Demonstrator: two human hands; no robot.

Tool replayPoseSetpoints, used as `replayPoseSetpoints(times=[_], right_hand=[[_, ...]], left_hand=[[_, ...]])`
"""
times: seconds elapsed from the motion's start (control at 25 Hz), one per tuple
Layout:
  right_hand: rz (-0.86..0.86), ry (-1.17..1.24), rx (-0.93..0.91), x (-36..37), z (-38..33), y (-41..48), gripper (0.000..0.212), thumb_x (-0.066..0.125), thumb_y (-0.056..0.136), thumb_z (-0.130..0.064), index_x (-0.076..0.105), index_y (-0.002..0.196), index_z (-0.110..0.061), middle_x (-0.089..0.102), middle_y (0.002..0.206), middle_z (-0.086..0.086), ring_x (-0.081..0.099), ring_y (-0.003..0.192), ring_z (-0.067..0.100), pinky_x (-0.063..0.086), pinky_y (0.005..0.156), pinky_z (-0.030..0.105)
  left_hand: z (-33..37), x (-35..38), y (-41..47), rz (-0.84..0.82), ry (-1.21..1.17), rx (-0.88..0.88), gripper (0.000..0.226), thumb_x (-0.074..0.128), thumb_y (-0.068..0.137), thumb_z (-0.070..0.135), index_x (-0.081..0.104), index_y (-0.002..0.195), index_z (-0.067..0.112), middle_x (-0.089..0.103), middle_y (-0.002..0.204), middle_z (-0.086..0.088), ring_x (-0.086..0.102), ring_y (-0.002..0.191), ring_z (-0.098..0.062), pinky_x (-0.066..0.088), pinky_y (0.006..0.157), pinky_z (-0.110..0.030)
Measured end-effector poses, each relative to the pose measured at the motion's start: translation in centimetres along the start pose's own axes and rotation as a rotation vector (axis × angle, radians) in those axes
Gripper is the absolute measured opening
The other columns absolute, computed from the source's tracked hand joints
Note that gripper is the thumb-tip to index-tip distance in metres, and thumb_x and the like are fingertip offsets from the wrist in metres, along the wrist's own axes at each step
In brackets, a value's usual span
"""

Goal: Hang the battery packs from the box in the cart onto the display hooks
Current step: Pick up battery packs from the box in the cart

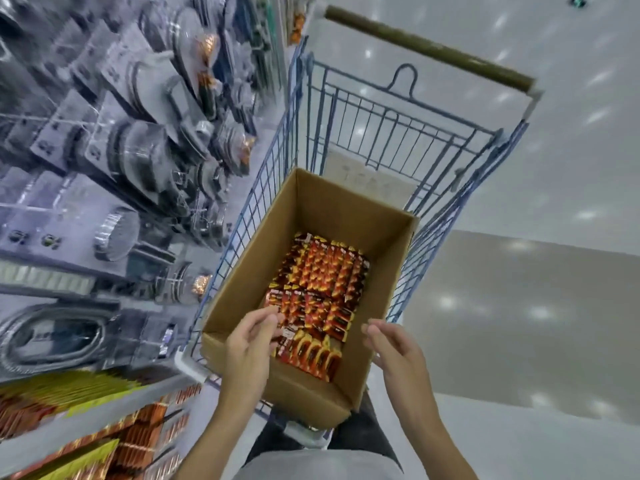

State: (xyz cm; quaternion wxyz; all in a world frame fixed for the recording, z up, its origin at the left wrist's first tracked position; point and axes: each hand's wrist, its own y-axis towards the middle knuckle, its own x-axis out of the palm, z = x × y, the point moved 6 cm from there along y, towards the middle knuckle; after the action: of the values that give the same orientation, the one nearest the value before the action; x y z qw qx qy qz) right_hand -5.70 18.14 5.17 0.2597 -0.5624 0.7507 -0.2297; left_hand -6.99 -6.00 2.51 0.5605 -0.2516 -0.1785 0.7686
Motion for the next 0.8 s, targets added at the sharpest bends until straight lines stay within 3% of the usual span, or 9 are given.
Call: replayPoseSetpoints(times=[0.16,0.32,0.52,0.68,0.8], right_hand=[[-0.024,-0.06,0.032,0.2,-0.8,3.6,0.013,0.064,0.099,-0.029,0.074,0.106,-0.026,0.074,0.098,-0.02,0.068,0.097,-0.002,0.053,0.08,0.013],[-0.038,-0.07,0.059,0.6,-1.8,5.8,0.012,0.064,0.099,-0.027,0.074,0.105,-0.03,0.073,0.099,-0.022,0.066,0.098,-0.007,0.052,0.082,0.013],[-0.061,-0.074,0.103,0.5,-2.4,7.8,0.012,0.067,0.096,-0.024,0.074,0.103,-0.03,0.075,0.1,-0.023,0.067,0.1,-0.008,0.053,0.086,0.013],[-0.047,-0.032,0.127,-1.0,-2.5,8.3,0.013,0.07,0.088,-0.023,0.077,0.097,-0.027,0.078,0.101,-0.017,0.069,0.102,-0.005,0.051,0.083,0.005],[-0.028,-0.015,0.134,-1.9,-2.2,8.8,0.013,0.07,0.082,-0.028,0.078,0.087,-0.036,0.078,0.101,-0.016,0.071,0.102,-0.003,0.052,0.085,0.007]], left_hand=[[-3.1,6.6,7.6,-0.059,0.143,-0.069,0.021,0.062,0.103,0.028,0.073,0.12,0.023,0.076,0.109,0.006,0.071,0.099,-0.009,0.057,0.089,-0.029],[-7.1,15.5,15.4,-0.163,0.362,-0.066,0.029,0.059,0.105,0.019,0.068,0.13,0.01,0.071,0.116,0.002,0.067,0.113,-0.015,0.048,0.091,-0.018],[-13.4,24.4,21.5,-0.234,0.528,-0.145,0.03,0.06,0.104,0.015,0.065,0.13,0.001,0.071,0.124,-0.015,0.065,0.119,-0.03,0.049,0.097,-0.032],[-17.1,26.4,24.1,-0.136,0.688,-0.14,0.021,0.065,0.1,0.022,0.069,0.115,0.008,0.071,0.111,-0.013,0.069,0.107,-0.032,0.058,0.093,-0.042],[-17.2,27.7,24.6,-0.148,0.84,-0.11,0.019,0.067,0.099,0.026,0.071,0.112,0.012,0.071,0.11,-0.008,0.069,0.105,-0.027,0.058,0.09,-0.038]])
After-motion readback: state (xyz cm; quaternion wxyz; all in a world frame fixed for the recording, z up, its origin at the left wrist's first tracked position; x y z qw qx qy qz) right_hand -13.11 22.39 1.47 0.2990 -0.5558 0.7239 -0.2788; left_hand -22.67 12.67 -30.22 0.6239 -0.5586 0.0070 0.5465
